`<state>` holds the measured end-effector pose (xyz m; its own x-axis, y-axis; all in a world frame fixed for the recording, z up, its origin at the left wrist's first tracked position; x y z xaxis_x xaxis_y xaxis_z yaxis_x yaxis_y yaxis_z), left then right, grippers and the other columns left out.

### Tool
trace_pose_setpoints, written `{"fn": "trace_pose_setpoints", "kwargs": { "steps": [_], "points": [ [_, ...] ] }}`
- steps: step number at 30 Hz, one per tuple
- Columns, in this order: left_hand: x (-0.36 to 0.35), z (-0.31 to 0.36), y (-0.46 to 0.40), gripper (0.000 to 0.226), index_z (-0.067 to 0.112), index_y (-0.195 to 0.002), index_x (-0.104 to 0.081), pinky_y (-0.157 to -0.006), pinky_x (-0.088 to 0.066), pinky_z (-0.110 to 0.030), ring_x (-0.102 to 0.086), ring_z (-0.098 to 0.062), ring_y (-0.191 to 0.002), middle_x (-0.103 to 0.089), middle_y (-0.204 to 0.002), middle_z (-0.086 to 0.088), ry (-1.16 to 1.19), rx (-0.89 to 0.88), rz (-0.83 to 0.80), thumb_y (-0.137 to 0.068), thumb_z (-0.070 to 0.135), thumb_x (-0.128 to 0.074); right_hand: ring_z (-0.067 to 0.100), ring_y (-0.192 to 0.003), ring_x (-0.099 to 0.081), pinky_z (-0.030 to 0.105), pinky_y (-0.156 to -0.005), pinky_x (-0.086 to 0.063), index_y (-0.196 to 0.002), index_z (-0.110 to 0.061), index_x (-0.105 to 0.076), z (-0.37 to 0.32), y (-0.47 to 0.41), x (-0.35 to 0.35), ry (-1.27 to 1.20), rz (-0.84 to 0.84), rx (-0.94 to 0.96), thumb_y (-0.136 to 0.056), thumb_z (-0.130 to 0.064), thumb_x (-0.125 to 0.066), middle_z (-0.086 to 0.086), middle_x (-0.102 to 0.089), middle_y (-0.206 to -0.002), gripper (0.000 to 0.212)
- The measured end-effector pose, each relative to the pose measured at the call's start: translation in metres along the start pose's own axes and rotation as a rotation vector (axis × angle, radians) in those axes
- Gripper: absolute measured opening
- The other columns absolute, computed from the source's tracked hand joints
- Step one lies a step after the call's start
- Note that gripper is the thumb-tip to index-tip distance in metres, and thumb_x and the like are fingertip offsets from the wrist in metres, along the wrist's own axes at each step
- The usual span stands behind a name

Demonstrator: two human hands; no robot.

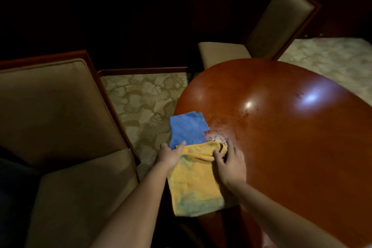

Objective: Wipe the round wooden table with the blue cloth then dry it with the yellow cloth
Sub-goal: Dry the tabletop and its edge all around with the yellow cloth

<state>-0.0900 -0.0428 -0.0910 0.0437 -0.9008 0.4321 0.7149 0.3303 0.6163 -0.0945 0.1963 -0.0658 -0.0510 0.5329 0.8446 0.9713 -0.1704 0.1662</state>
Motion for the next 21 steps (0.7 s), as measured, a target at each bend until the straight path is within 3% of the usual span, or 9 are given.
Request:
{"fn": "trace_pose_setpoints", "kwargs": {
  "steps": [3, 7, 9, 10, 12, 15, 18, 21],
  "points": [
    [-0.006, -0.011, 0.007, 0.088, 0.003, -0.140, -0.038, -0.098, -0.041, -0.032, -0.046, -0.027, -0.128, -0.045, -0.141, -0.012, -0.117, 0.025, -0.050, -0.075, 0.049, -0.075, 0.027, -0.134, -0.034, 0.036, -0.105, -0.030, -0.152, -0.017, -0.023, -0.008, 0.017, 0.003, -0.004, 0.041, -0.050, -0.091, -0.060, -0.045, 0.008, -0.041, -0.145, 0.077],
    [-0.014, -0.032, 0.011, 0.075, 0.003, -0.116, -0.058, -0.085, -0.053, -0.031, -0.063, -0.022, -0.103, -0.063, -0.117, -0.007, -0.033, 0.071, -0.041, -0.056, 0.036, -0.088, 0.028, -0.133, -0.035, 0.036, -0.102, -0.034, -0.153, -0.015, -0.018, -0.007, 0.020, 0.000, -0.022, -0.053, -0.089, -0.083, -0.065, -0.055, 0.008, -0.041, -0.143, 0.093],
    [-0.021, -0.036, 0.021, 0.063, 0.002, -0.107, -0.059, -0.078, -0.054, -0.031, -0.065, -0.023, -0.096, -0.064, -0.109, -0.006, 0.035, 0.114, -0.073, -0.057, 0.025, -0.090, 0.027, -0.123, -0.047, 0.032, -0.088, -0.041, -0.141, -0.015, -0.039, -0.006, 0.017, 0.000, -0.085, -0.095, -0.091, -0.079, -0.062, -0.064, 0.006, -0.054, -0.126, 0.081],
    [-0.025, -0.038, 0.027, 0.063, 0.000, -0.106, -0.061, -0.078, -0.056, -0.035, -0.066, -0.025, -0.094, -0.066, -0.108, -0.010, 0.067, 0.134, -0.102, -0.054, 0.020, -0.091, 0.024, -0.112, -0.054, 0.029, -0.076, -0.041, -0.124, -0.017, -0.052, -0.007, 0.017, 0.003, -0.129, -0.103, -0.068, -0.076, -0.059, -0.069, 0.001, -0.059, -0.110, 0.066],
    [-0.028, -0.035, 0.041, 0.065, -0.001, -0.106, -0.063, -0.078, -0.057, -0.040, -0.068, -0.027, -0.091, -0.068, -0.105, -0.016, 0.135, 0.149, -0.159, -0.049, 0.012, -0.092, 0.016, -0.093, -0.056, 0.026, -0.067, -0.035, -0.097, -0.023, -0.054, -0.011, 0.020, 0.011, -0.180, -0.152, -0.003, -0.070, -0.052, -0.078, -0.009, -0.054, -0.088, 0.046],
    [-0.029, -0.028, 0.057, 0.055, -0.001, -0.103, -0.064, -0.075, -0.054, -0.033, -0.066, -0.025, -0.089, -0.068, -0.100, -0.014, 0.180, 0.086, -0.190, -0.053, 0.003, -0.088, 0.015, -0.098, -0.045, 0.027, -0.072, -0.031, -0.103, -0.025, -0.050, -0.010, 0.029, 0.017, -0.123, -0.253, 0.112, -0.063, -0.045, -0.084, -0.004, -0.049, -0.099, 0.056],
    [-0.025, -0.013, 0.079, 0.033, 0.010, -0.093, -0.062, -0.067, -0.047, -0.025, -0.061, -0.021, -0.084, -0.065, -0.090, -0.007, 0.188, -0.037, -0.174, -0.068, -0.004, -0.078, 0.019, -0.101, -0.055, 0.032, -0.079, -0.047, -0.112, -0.019, -0.054, -0.001, 0.034, 0.029, -0.322, -0.289, 0.128, -0.059, -0.030, -0.084, 0.001, -0.060, -0.107, 0.062],
    [-0.026, 0.006, 0.097, 0.031, 0.016, -0.089, -0.062, -0.080, -0.054, -0.034, -0.064, -0.025, -0.089, -0.069, -0.098, -0.011, 0.183, -0.125, -0.208, -0.065, 0.003, -0.076, 0.014, -0.091, -0.060, 0.026, -0.072, -0.052, -0.109, -0.018, -0.051, 0.005, 0.040, 0.056, -0.498, -0.320, 0.078, -0.067, -0.011, -0.081, -0.003, -0.062, -0.100, 0.052]
  ]
}}
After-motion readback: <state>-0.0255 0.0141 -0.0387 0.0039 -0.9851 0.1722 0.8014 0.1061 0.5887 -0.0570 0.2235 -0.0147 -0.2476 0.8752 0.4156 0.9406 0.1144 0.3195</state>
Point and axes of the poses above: each hand's wrist, its own y-axis away from the middle knuckle, its own x-axis out of the back of the hand, z = x × y, the point moved 9 cm from there along -y, towards the middle knuckle
